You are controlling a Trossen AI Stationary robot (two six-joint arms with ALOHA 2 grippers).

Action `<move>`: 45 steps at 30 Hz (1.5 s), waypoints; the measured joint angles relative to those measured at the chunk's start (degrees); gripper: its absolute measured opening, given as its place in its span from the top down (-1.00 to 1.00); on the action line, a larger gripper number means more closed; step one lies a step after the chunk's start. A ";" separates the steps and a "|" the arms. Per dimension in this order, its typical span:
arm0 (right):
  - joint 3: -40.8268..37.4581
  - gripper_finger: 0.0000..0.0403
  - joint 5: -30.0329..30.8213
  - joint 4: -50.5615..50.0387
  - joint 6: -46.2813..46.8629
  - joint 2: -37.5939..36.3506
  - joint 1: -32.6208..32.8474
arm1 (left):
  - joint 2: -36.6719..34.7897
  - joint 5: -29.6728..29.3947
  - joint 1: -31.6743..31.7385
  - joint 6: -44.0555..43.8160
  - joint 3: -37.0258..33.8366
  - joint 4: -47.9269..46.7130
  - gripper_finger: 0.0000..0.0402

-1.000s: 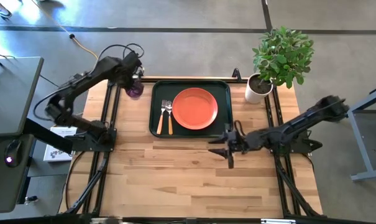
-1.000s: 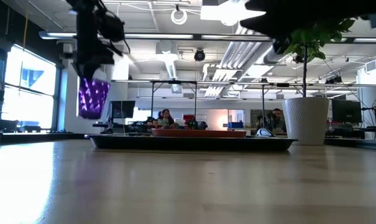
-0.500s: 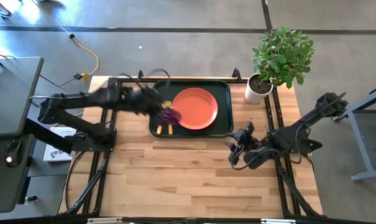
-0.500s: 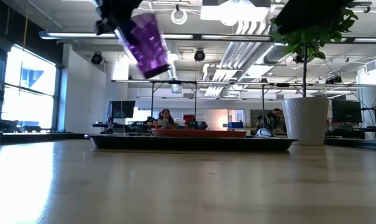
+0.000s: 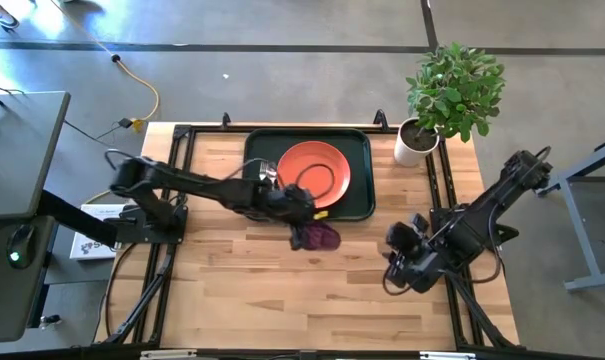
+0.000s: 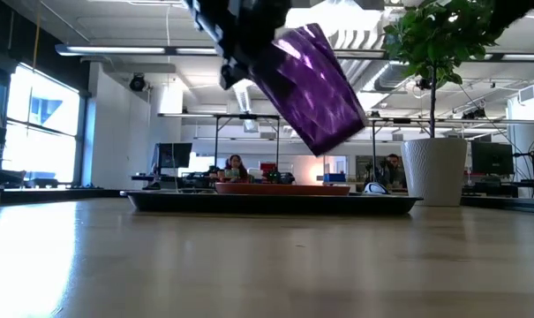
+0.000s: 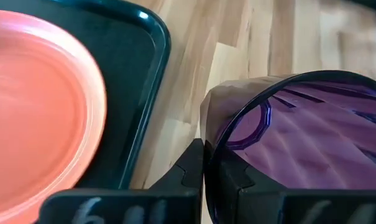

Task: Pick and place plate/cup/fork/spoon on tray
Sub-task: Put the purple glass on the black serving tray to the top right of the orange plate

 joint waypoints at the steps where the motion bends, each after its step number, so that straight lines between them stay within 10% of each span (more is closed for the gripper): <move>1: -0.42 0.26 -1.12 -1.42 1.65 0.02 0.51 | 1.77 0.01 0.00 0.52 1.73 -0.77 0.98; 23: -10.46 0.26 -9.15 -10.58 35.07 -0.03 13.12 | 25.65 1.88 -2.73 8.65 35.02 -8.23 0.97; 45: -10.45 0.26 -1.47 -8.14 38.02 -0.02 15.39 | 38.65 1.75 -4.13 13.47 55.88 -29.88 0.97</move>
